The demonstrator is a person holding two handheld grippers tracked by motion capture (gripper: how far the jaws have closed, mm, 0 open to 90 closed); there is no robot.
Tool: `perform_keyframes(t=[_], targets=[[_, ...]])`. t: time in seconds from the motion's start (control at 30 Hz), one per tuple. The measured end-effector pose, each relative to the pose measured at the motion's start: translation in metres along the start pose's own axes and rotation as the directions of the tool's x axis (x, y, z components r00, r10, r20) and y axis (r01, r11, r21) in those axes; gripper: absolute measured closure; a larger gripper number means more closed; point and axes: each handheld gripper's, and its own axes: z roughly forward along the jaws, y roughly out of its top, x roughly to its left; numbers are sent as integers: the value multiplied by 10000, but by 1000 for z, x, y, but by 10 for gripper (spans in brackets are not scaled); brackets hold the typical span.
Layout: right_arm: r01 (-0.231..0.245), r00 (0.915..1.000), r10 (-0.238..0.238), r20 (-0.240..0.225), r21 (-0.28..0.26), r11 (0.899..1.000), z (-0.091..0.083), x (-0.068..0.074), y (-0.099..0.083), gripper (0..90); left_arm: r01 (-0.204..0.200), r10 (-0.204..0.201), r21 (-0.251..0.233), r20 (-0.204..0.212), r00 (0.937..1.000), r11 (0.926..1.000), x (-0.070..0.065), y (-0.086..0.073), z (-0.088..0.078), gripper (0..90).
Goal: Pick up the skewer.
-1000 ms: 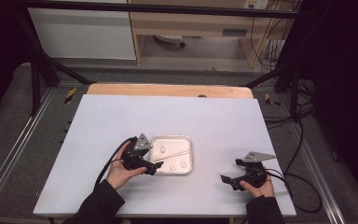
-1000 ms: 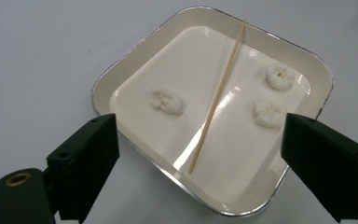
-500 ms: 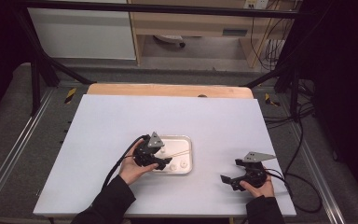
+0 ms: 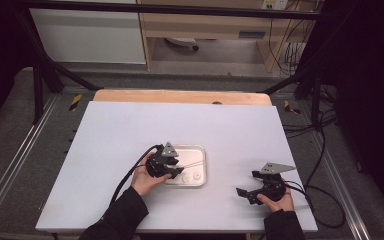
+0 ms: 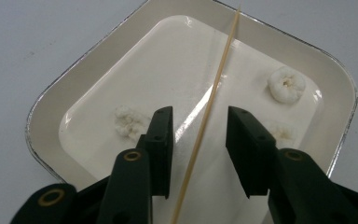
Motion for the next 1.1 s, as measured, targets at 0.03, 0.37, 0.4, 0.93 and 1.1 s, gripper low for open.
perform_keyframes(t=[0.03,0.37,0.4,0.93,1.1], targets=[[2,10000,-2,1,-7,10000,0,0,0,10,23,-23,-14,34,10000,10000,0,0,1,645],[43,10000,-43,2,2,10000,0,0,0,10,-116,116,84,64,9999,9999,0,-2,6,733],[37,10000,-37,-5,-15,10000,1,0,0,10,-116,116,84,64,9999,9999,0,-2,6,742],[43,10000,-43,-6,2,10000,1,0,0,11,-428,431,-144,220,9988,9990,-3,-3,7,882],[16,10000,-16,-20,8,10000,1,0,0,10,-298,308,-384,265,9992,9988,-3,-3,1,886]])
